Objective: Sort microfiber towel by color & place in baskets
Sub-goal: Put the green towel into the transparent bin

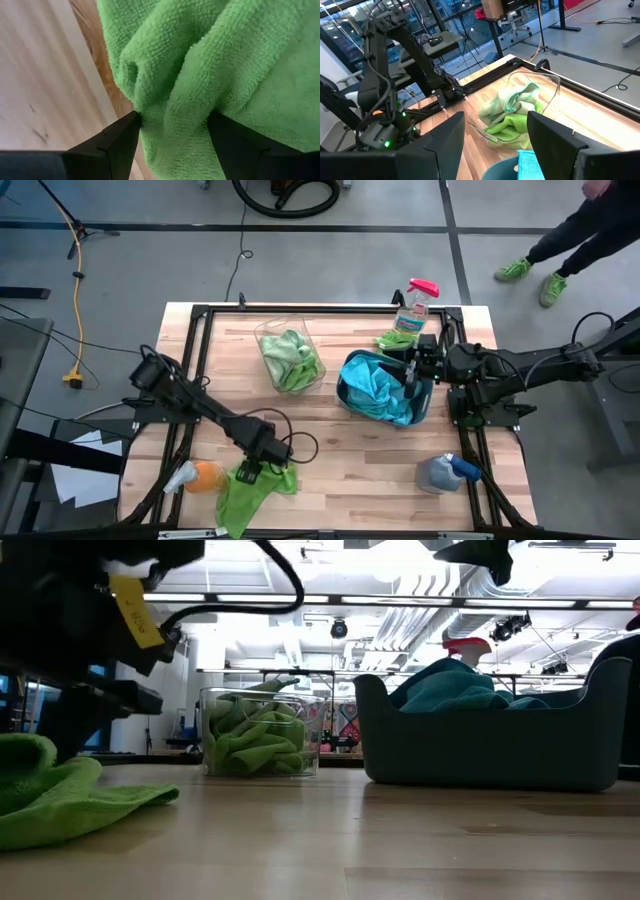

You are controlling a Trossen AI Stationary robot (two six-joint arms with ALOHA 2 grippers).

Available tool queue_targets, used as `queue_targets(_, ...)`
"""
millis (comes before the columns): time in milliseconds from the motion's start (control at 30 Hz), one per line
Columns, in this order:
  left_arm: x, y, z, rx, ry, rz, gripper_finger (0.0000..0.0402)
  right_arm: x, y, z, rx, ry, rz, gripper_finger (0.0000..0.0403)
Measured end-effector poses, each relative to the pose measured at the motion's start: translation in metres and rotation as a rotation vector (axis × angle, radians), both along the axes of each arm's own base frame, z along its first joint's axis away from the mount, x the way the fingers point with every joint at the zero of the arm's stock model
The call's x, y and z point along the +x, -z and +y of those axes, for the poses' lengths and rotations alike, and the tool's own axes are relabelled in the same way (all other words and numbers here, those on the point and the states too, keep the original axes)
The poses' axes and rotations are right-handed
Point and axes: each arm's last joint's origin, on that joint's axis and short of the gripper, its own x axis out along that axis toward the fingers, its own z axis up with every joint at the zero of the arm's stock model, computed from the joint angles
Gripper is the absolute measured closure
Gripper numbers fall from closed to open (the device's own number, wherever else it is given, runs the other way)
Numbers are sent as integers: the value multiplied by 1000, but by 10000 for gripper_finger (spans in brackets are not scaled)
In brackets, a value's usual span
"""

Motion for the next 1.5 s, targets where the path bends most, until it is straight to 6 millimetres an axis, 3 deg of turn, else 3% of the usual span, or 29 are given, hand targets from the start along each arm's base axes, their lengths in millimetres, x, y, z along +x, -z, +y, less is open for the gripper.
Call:
queue_targets(200,-1,9,-4,47,-29,21,190,-1,3,0,-1,1,29,192)
queue_targets(300,-1,3,-4,45,-64,-11,243,-1,4,0,-3,1,41,192)
queue_targets(433,-1,-10,2,22,-75,-57,368,-1,4,0,-3,0,42,192)
queue_targets(533,0,-30,13,-12,-109,-110,385,-1,4,0,-4,1,43,192)
queue_targets(733,-5,-92,48,-143,-178,-343,397,-1,4,0,-3,1,45,192)
queue_targets(967,-29,-180,102,-178,-380,-812,400,-1,4,0,43,11,31,192)
queue_targets(1200,-52,-259,147,87,-452,-1186,401,-1,4,-1,35,53,25,192)
queue_targets(1500,-64,-321,183,477,-414,-1282,401,-1,4,-2,93,73,5,192)
